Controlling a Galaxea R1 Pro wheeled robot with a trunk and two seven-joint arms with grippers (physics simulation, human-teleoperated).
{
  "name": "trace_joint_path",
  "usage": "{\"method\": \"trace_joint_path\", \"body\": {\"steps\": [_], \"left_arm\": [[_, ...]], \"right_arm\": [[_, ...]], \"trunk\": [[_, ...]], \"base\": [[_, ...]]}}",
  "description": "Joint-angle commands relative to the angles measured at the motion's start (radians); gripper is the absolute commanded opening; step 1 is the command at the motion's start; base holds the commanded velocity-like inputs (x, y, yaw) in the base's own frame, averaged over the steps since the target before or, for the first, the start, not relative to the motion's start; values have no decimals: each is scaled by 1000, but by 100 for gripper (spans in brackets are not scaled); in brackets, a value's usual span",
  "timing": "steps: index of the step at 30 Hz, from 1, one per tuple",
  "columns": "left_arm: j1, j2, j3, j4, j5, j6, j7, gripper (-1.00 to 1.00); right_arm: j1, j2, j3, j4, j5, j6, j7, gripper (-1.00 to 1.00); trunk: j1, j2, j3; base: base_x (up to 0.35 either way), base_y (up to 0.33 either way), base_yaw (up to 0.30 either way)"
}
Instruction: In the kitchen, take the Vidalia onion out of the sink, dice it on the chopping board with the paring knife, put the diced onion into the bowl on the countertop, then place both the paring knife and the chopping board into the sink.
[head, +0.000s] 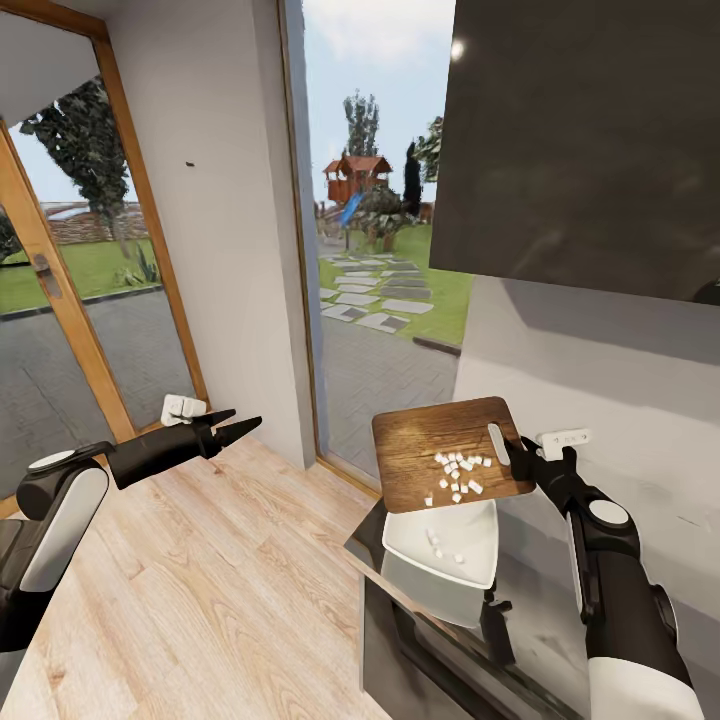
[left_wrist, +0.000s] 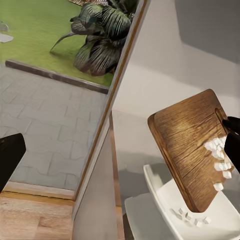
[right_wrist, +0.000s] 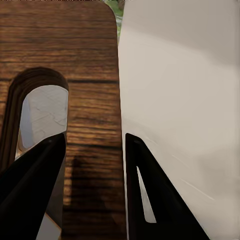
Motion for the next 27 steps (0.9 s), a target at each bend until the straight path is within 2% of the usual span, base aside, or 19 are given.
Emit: {"method": "trace_joint_path", "body": {"steps": [1,27], "left_arm": [[-1,1,0,0,6,6,1,100],[-1,1,-1,-1,6,5,1,100]], "right_arm": [[-1,1,-3,-2,8,3,9,-100],[-1,1,-3,-2,8,1,9,-100]], "trunk": [[1,-2,-2],[1,-2,-2]], "base": [[0,0,0],[0,0,0]]}}
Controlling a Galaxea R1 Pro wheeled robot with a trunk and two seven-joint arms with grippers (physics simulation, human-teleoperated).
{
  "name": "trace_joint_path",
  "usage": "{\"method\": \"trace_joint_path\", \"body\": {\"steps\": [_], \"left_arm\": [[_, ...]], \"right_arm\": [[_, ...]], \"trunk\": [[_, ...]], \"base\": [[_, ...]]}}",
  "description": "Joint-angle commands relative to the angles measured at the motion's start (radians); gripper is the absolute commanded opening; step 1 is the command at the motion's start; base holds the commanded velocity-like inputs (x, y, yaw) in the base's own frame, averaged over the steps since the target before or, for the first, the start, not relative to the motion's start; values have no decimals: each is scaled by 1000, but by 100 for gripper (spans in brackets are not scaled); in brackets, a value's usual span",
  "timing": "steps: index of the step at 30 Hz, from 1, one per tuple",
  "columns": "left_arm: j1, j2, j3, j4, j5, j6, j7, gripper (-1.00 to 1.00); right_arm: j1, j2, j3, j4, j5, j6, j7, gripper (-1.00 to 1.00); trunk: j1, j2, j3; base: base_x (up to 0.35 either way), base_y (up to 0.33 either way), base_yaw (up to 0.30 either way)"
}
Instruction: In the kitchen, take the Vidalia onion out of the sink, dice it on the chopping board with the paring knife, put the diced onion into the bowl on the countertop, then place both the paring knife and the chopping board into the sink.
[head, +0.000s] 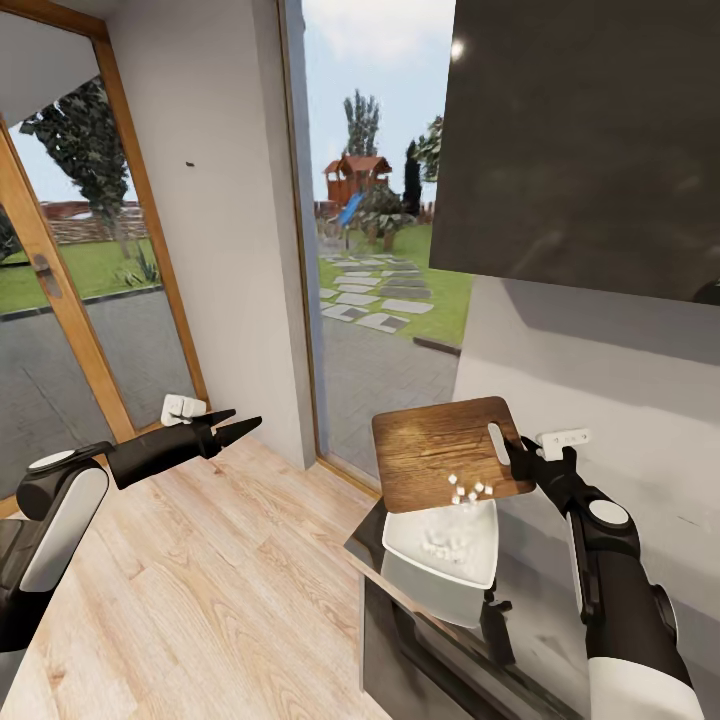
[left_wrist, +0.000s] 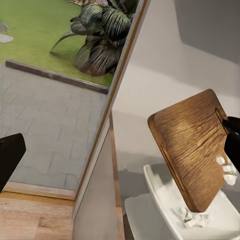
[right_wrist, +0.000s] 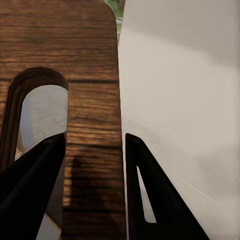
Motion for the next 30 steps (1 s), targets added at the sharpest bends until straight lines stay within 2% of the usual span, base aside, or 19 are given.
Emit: {"method": "trace_joint_path", "body": {"steps": [1,9,30], "left_arm": [[-1,1,0,0,6,6,1,100],[-1,0,0,0,6,7,1,100],[-1,0,-2,0,6,6,2,100]], "right_arm": [[-1,1,-3,-2,8,3,9,-100],[0,1,-3,-2,8,-44,9,-100],[9,1,-3,-2,8,-50,9,-100]], "trunk": [[1,-2,-2],[1,-2,-2],[1,-2,-2]], "base": [[0,0,0],[0,0,0],[0,0,0]]}}
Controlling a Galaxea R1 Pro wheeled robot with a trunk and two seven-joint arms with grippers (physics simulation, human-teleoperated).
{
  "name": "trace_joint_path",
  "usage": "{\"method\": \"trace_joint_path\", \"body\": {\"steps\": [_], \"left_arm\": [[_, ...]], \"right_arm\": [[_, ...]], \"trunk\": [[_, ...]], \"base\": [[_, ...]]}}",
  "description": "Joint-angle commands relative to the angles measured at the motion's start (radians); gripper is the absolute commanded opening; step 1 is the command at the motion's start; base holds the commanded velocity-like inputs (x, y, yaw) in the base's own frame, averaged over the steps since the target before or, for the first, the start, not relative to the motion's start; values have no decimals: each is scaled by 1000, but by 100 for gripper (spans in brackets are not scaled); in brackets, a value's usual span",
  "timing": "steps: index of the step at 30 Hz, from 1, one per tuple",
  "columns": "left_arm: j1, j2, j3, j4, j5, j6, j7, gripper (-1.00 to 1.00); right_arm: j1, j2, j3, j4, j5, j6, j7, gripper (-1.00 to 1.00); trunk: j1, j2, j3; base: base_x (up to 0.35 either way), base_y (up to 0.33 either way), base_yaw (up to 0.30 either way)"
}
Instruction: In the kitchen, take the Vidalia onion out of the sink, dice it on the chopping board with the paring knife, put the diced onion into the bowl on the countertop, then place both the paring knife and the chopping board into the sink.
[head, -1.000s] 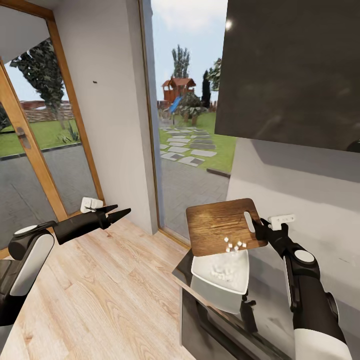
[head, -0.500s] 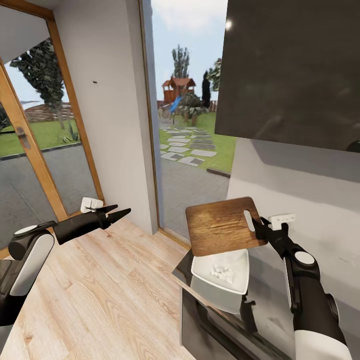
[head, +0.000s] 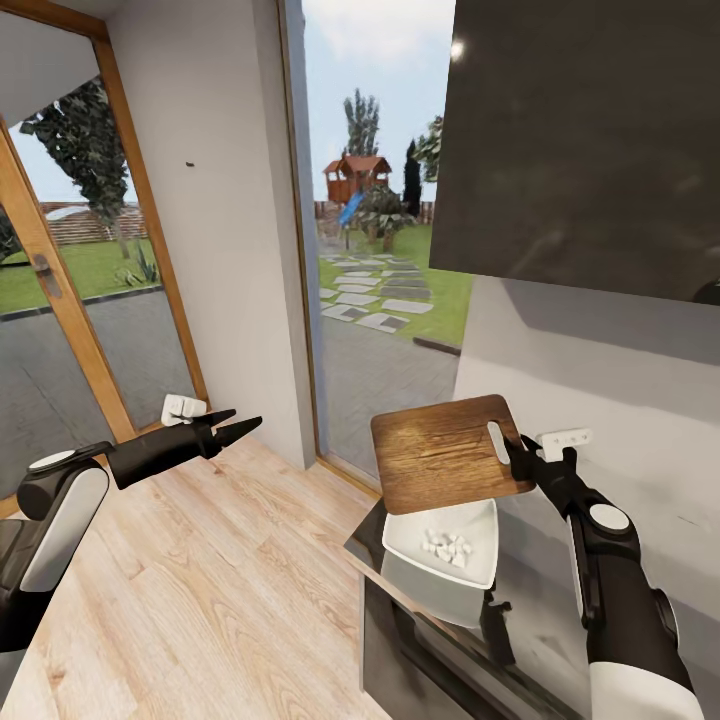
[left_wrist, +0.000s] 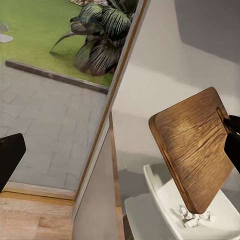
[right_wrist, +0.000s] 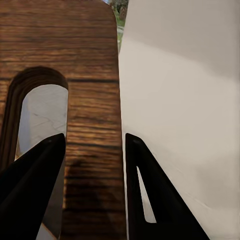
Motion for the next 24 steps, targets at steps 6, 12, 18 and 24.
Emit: {"method": "trace_joint_path", "body": {"steps": [6,12,18,24], "left_arm": [[-1,1,-2,0,6,6,1,100],[-1,1,-2,0,6,7,1,100],[-1,1,-2,0,6,7,0,100],[-1,1,-8,0,6,7,0,100]], "right_arm": [[-1,1,-3,-2,7,5,10,-100],[-1,1,-7,-6,7,11,11,-100],[-1,1,-11,-34,7,94,9,-100],[-2,0,-11,-62,7,231,10,-100]], "trunk": [[1,-2,-2],[1,-2,-2],[1,-2,-2],[1,-2,-2]], "base": [[0,0,0],[0,0,0],[0,0,0],[0,0,0]]}}
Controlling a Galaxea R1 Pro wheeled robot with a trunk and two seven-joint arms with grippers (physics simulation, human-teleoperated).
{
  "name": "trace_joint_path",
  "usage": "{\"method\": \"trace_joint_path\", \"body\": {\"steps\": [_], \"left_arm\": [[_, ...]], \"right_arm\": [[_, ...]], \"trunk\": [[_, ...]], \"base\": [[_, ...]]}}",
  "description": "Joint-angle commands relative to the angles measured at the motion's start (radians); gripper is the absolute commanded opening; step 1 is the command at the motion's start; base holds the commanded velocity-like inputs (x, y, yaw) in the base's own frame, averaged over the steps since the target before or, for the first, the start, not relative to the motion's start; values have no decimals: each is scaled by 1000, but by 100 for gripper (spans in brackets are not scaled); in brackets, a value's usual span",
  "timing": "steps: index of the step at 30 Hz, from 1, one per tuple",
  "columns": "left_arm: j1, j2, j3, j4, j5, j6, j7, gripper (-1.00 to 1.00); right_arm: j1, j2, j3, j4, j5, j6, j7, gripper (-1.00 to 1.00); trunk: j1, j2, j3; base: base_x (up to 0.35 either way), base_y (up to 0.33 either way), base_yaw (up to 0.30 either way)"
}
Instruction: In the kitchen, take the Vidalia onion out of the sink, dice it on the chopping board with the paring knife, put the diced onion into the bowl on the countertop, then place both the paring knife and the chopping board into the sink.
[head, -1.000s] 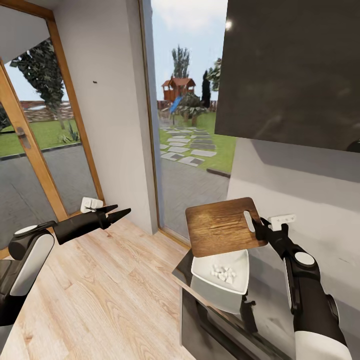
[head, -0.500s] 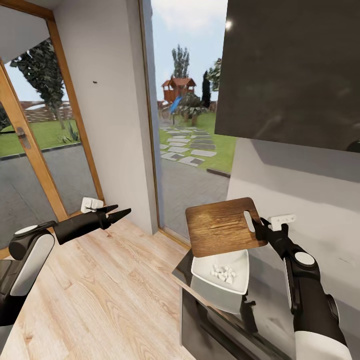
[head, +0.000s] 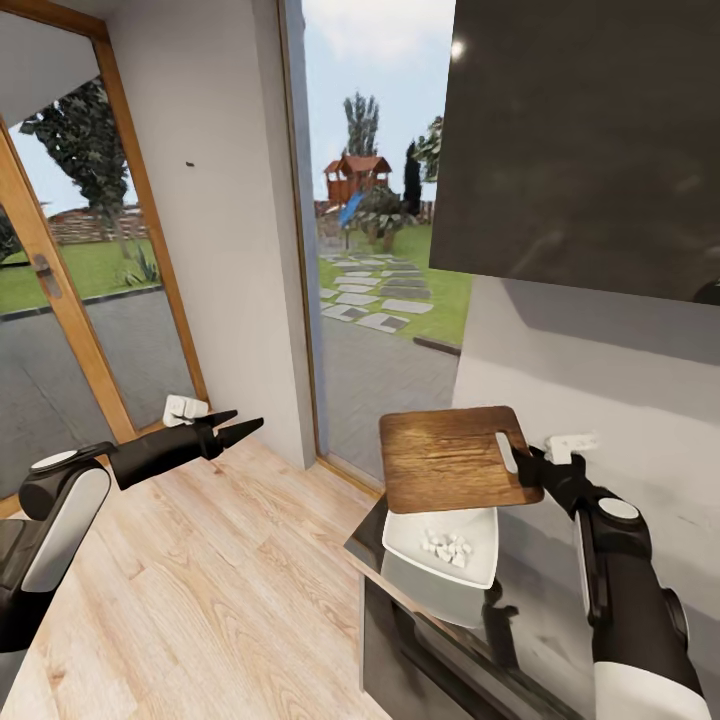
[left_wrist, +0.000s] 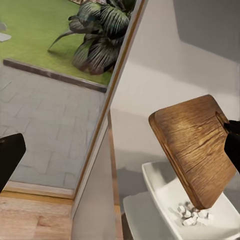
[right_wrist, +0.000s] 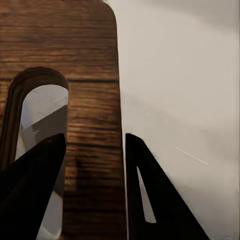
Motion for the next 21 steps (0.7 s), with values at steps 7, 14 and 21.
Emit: {"method": "trace_joint_path", "body": {"steps": [7,14,21], "left_arm": [[-1,1,-5,0,6,6,0,100],[-1,1,-6,0,6,6,0,100],[-1,1,-7,0,5,6,0,100]], "right_arm": [[-18,0,0,-8,9,161,10,-100],[-72,-9,2,-8,11,349,10,-100],[-131,-38,2,-9,13,551,-6,-100]], "trunk": [[1,-2,-2],[1,-2,-2],[1,-2,-2]], "base": [[0,0,0],[0,0,0],[0,0,0]]}}
